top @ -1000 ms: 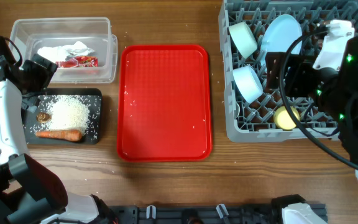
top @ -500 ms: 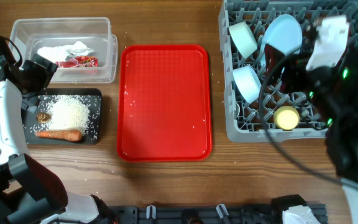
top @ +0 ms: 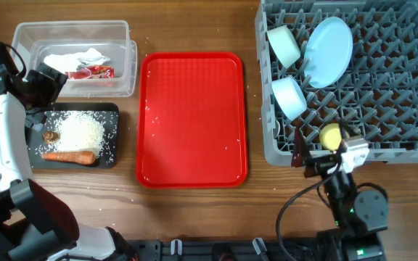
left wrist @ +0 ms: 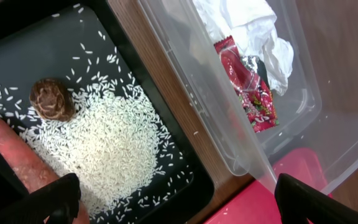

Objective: Sort waste into correct bins and load items into the dishwasher rack

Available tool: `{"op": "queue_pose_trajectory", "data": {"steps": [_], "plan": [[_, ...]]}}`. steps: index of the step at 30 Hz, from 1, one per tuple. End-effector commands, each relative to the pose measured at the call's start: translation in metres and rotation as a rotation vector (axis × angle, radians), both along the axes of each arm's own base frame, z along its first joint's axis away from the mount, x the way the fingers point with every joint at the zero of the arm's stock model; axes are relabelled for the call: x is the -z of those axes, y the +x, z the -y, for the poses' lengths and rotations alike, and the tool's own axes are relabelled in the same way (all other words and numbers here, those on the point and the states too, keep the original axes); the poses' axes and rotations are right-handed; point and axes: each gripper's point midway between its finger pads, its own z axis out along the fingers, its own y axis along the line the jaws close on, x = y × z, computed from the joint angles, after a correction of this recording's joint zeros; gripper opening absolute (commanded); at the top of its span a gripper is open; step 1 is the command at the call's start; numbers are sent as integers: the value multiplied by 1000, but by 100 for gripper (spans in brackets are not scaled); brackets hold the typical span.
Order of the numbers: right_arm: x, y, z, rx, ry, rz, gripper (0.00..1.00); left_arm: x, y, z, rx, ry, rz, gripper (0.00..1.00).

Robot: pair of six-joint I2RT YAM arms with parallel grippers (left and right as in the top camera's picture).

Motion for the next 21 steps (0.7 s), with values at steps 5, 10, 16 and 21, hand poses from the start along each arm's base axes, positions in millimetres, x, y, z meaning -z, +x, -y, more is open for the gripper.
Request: {"op": "queue_pose_trajectory", "data": {"steps": [5,10,16,21], "plan": [[42,-4,-5,-35,94,-25,100,2,-1,-3,-12,4,-7,100],[44,-6,-6,-38,8,-13,100,2,-1,-3,-12,4,-7,100],[46,-6,-6,-38,6,-22,100,2,-1,-3,-12,4,-7,100],[46,-6,-6,-38,6,-22,100,2,-1,-3,-12,3,-7,100]]}}
